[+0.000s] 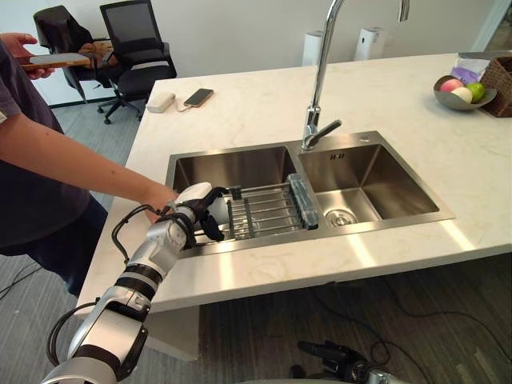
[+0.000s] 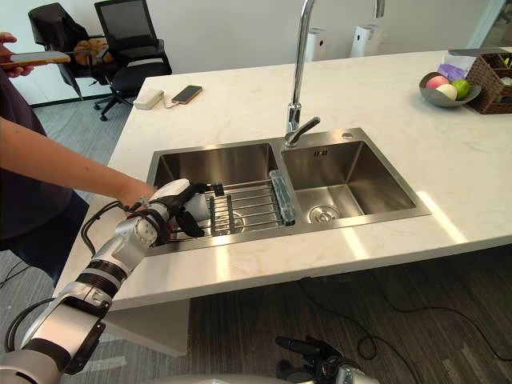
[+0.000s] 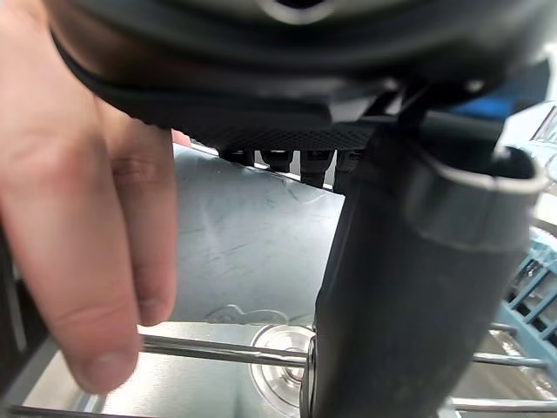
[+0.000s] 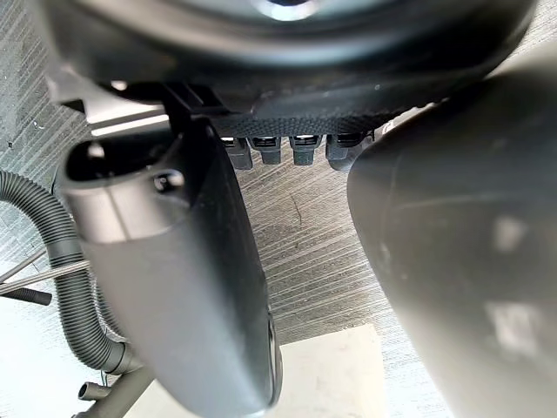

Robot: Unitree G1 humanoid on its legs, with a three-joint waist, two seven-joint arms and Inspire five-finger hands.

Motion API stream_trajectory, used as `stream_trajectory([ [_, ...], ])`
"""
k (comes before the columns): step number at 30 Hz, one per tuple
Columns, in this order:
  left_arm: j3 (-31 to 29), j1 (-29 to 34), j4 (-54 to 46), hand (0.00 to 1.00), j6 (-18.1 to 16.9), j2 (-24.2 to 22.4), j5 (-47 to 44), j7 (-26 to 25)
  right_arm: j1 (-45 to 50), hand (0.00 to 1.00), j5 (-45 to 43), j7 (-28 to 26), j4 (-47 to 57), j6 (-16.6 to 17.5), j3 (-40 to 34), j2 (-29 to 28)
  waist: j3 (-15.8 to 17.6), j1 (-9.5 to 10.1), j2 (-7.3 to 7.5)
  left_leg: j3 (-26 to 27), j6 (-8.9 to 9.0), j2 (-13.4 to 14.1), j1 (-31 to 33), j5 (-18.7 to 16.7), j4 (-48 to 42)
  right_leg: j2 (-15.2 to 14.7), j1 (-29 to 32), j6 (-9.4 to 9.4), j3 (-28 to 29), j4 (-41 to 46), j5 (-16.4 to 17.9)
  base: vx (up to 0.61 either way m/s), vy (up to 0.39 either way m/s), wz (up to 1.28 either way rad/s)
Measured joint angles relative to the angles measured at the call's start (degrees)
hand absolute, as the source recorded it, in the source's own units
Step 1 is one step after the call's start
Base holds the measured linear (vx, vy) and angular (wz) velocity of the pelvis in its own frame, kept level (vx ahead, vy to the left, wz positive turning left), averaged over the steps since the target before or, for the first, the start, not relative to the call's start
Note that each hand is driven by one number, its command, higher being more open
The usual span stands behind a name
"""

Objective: Walk over to the sink, pick up the cup, carry it to the dishwasher, place the cup inside the dishwasher, then close the dishwasher door

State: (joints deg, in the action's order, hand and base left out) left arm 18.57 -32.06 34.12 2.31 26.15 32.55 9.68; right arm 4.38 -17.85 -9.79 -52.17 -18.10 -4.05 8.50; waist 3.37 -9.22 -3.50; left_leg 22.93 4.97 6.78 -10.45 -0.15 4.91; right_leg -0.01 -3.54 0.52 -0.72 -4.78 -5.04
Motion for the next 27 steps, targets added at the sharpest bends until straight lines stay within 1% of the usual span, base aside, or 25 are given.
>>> stream_trajectory([
  [3,-0.04,1.87,-4.35,1.00,-0.03,0.02,-1.43,-0.50,0.11,1.00,0.00,0.00,-0.03,-0.07,0.06,0.11,0.01,0.54,-0.01,-0.46,-0.02,-0.02,0.03,0.02,-0.01,-0.08,-0.23,-0.03,-0.44,0.01,0.03,-0.02,-0.002,0.08],
  [5,-0.08,3.83,-10.97,1.00,-0.16,0.06,-2.21,-0.55,0.27,1.00,0.00,0.01,-0.06,-0.23,0.11,0.28,0.00,1.18,-0.01,-1.37,-0.08,-0.06,0.14,0.10,-0.03,-0.25,-0.55,-0.26,-1.26,0.01,0.18,-0.02,-0.003,0.18],
  [6,-0.09,4.19,-12.66,1.00,-0.20,0.07,-2.23,-0.55,0.33,1.00,-0.01,0.01,-0.07,-0.28,0.13,0.33,0.00,1.36,-0.01,-1.67,-0.11,-0.08,0.19,0.15,-0.03,-0.31,-0.66,-0.32,-1.53,0.01,0.23,-0.02,-0.004,0.24],
  [8,-0.62,4.75,-18.64,1.00,-0.27,0.27,-3.57,-0.52,0.55,1.00,-0.01,0.02,-0.30,-0.30,0.59,0.72,0.00,2.56,-0.01,-2.58,-0.21,-0.10,0.41,0.36,-0.02,-0.50,-0.86,-0.39,-2.44,0.01,0.32,-0.03,-0.006,0.20],
  [12,-4.91,6.70,-25.70,1.00,-0.07,0.96,-6.04,-0.53,0.64,1.00,-0.01,0.02,-0.73,-0.30,1.08,1.29,-0.01,3.87,0.00,-3.50,-0.38,-0.23,0.70,0.64,-0.01,-0.78,-1.04,-0.31,-3.28,0.00,0.43,-0.03,-0.005,0.13],
  [14,-6.73,7.04,-28.83,1.00,0.42,1.03,-7.18,-0.53,0.68,1.00,-0.05,0.01,-1.02,-0.25,1.01,1.46,-0.05,4.25,0.01,-4.44,-0.52,-0.39,1.25,0.74,-0.01,-1.10,-0.93,-0.30,-3.99,0.00,0.60,-0.02,-0.003,0.23],
  [18,-9.78,7.76,-35.63,1.00,1.02,0.98,-10.73,-0.61,0.73,1.00,0.01,0.24,-2.03,-0.17,0.96,1.62,-0.22,5.77,0.05,-5.68,-0.81,-0.93,1.90,0.94,-0.02,-1.70,-0.90,-0.36,-4.98,0.00,0.64,0.00,0.006,0.16],
  [24,-11.00,8.79,-38.54,1.00,1.10,0.62,-12.24,-0.60,0.78,1.00,0.20,0.24,-3.16,0.00,0.73,1.63,-0.76,6.87,0.15,-6.58,-0.94,-1.34,2.44,0.99,-0.02,-2.19,-0.88,-0.58,-5.88,0.00,0.79,0.00,0.002,0.09],
  [27,-11.07,9.21,-39.02,1.00,1.11,0.62,-13.44,-0.58,0.78,1.00,0.43,0.23,-3.29,0.02,0.44,1.59,-1.02,6.96,0.13,-7.05,-1.05,-1.41,2.74,1.07,-0.02,-2.27,-0.82,-0.64,-6.24,0.00,0.84,-0.02,-0.011,0.07],
])
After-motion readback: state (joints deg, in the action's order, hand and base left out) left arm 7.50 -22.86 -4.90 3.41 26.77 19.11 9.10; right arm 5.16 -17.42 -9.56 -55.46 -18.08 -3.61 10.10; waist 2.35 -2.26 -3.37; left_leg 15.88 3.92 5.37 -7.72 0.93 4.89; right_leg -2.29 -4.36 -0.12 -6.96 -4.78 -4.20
